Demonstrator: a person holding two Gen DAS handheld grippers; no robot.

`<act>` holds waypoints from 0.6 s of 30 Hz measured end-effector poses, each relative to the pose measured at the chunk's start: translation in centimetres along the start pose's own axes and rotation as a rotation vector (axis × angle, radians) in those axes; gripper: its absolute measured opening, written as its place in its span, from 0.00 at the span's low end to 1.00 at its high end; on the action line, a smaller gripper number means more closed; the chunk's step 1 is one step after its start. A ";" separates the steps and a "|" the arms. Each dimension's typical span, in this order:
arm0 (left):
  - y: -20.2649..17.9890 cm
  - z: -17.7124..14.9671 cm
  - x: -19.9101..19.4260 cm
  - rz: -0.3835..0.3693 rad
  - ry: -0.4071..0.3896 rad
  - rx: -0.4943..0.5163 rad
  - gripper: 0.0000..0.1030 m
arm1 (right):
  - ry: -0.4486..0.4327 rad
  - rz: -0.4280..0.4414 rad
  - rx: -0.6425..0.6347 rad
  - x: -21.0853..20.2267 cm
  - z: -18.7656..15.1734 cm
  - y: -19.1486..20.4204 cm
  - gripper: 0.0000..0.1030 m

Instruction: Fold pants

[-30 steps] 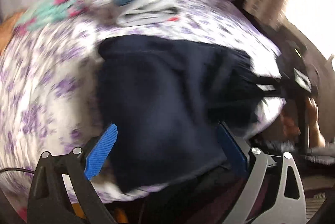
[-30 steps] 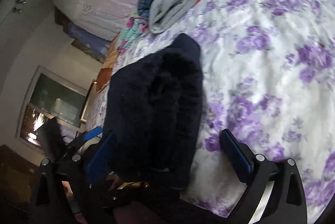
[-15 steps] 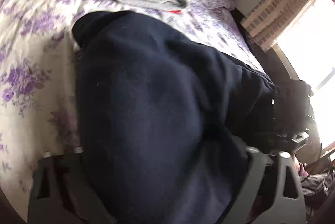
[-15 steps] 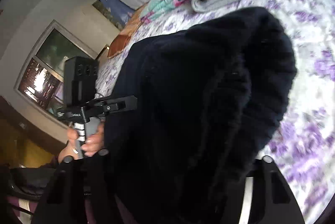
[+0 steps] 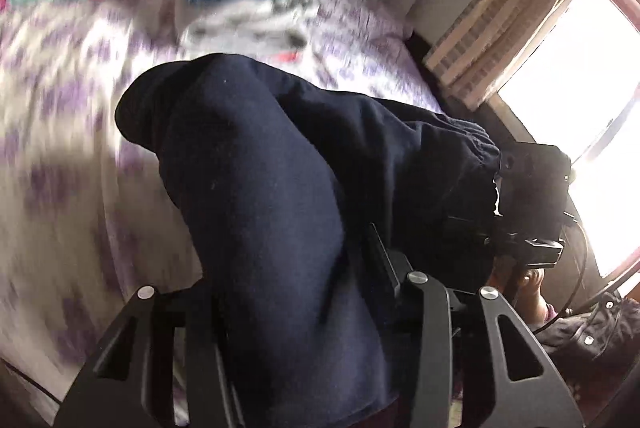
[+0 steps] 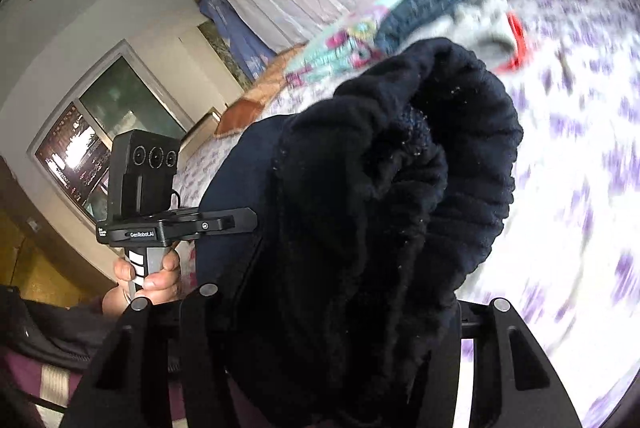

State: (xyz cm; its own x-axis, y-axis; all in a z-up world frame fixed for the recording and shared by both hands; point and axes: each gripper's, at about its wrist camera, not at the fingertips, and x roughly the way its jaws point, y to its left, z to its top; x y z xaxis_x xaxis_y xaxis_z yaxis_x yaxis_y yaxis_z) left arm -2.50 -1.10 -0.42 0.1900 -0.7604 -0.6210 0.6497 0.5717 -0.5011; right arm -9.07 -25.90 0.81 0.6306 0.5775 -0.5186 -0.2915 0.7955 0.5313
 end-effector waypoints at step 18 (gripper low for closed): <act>7.9 35.4 9.7 0.221 -0.192 -0.111 0.63 | -0.235 -0.568 -0.218 10.1 36.9 -7.5 0.84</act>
State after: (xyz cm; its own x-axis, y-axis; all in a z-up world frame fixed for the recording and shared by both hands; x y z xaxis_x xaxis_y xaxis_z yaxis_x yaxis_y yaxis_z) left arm 30.53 -14.85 10.88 0.4599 -0.6523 -0.6025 0.4952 0.7516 -0.4357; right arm 26.04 -32.82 16.28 0.8625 0.0206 -0.5056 0.0097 0.9983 0.0572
